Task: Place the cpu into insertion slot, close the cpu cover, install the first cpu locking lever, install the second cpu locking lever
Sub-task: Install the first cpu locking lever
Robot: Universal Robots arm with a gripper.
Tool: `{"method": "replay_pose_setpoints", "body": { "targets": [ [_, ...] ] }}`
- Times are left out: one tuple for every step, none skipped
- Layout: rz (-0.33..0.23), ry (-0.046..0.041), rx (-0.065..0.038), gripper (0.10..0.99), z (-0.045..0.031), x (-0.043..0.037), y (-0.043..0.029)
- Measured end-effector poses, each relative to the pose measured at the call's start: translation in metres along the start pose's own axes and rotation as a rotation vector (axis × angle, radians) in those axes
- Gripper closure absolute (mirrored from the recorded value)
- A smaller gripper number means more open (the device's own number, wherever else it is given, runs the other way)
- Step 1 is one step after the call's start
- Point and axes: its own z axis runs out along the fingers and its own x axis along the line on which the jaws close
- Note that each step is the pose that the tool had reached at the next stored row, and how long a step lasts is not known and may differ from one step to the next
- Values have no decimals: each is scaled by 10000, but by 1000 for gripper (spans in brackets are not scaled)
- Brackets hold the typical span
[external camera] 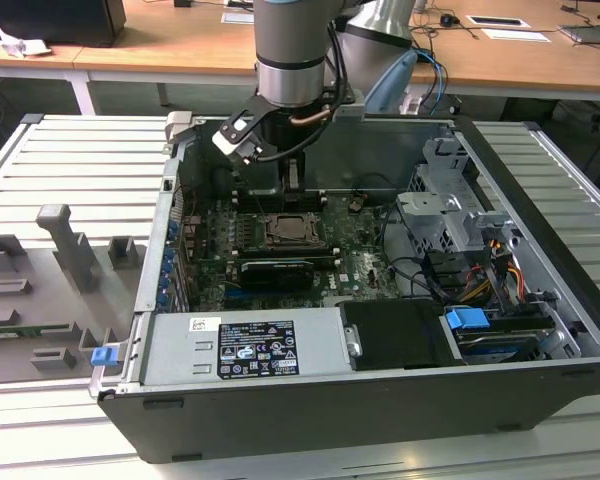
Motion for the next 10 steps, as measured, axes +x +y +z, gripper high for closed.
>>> {"method": "replay_pose_setpoints", "body": {
  "targets": [
    [0,0,1,980,-12,0,0],
    [1,0,0,980,-39,0,2],
    [1,1,0,980,-55,0,3],
    [1,0,0,980,-77,0,4],
    [1,0,0,980,-90,0,5],
    [0,0,1,980,-98,0,5],
    [0,-1,0,980,-110,0,6],
    [1,0,0,980,-129,1,7],
    [1,0,1,980,-143,1,8],
    [1,0,0,980,-151,1,8]
  ]
}}
